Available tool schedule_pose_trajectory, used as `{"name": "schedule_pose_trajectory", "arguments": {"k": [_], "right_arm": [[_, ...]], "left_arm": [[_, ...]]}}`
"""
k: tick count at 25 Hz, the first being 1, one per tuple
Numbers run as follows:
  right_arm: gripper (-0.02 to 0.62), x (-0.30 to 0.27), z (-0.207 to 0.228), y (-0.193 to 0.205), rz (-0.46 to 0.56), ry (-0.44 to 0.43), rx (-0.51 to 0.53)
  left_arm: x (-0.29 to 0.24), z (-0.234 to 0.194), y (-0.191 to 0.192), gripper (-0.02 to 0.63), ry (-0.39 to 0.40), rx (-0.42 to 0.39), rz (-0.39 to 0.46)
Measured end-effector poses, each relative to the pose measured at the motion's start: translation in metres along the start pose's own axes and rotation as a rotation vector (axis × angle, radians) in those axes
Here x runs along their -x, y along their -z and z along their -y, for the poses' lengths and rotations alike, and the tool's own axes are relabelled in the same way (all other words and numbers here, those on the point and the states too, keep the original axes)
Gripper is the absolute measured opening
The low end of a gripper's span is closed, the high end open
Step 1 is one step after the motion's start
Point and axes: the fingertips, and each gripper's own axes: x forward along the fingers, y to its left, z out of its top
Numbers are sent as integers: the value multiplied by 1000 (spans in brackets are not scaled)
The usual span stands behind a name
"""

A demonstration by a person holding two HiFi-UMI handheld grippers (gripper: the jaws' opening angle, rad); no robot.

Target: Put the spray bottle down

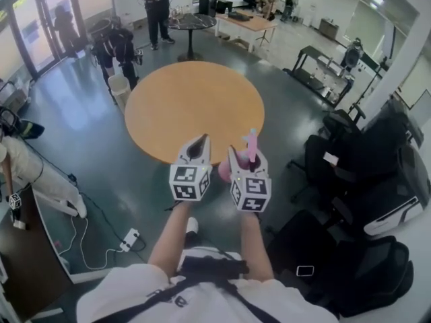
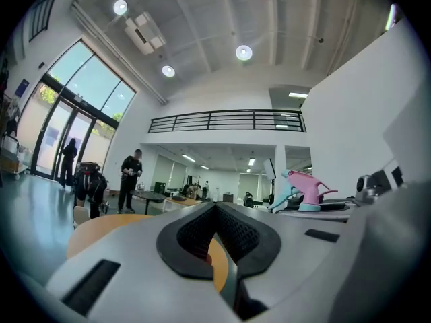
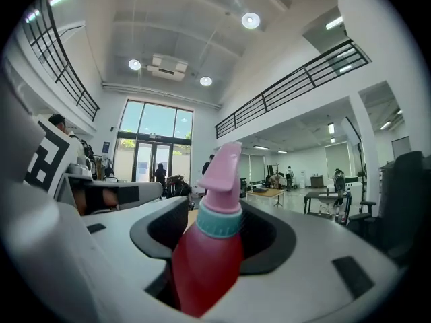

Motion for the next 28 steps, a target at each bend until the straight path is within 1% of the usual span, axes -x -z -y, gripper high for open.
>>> {"name": "schedule_pose_trajectory", "arguments": {"k": [2, 5, 9, 12, 14, 16, 20, 24, 28], "right_arm": [[240, -25, -1, -11, 21, 9, 2], [239, -49, -8, -27, 37, 15, 5], [239, -106, -18, -36, 52, 4, 8], [239, -131, -21, -36, 64, 8, 9], [239, -139, -25, -34, 65, 17, 21], [239, -148, -26, -28, 45, 27, 31], [239, -157, -20, -19, 13, 60, 28], [239, -173, -11, -9, -16, 92, 27], [238, -195, -9, 7, -57, 101, 54]], "left_arm": [[-20, -16, -11, 11, 13, -11, 9], [-36, -29, -28, 11, 37, -23, 18], [-71, -61, -39, 11, 63, -56, 27], [-85, -77, -37, 11, 65, -101, 24], [-89, -87, -34, 11, 54, -156, 16], [-95, -97, -28, 11, 40, -203, 0], [-104, -108, -19, 11, 41, -175, -15], [-121, -109, -17, 11, 72, -162, -13], [-139, -117, -7, 11, 78, -145, -21]]}}
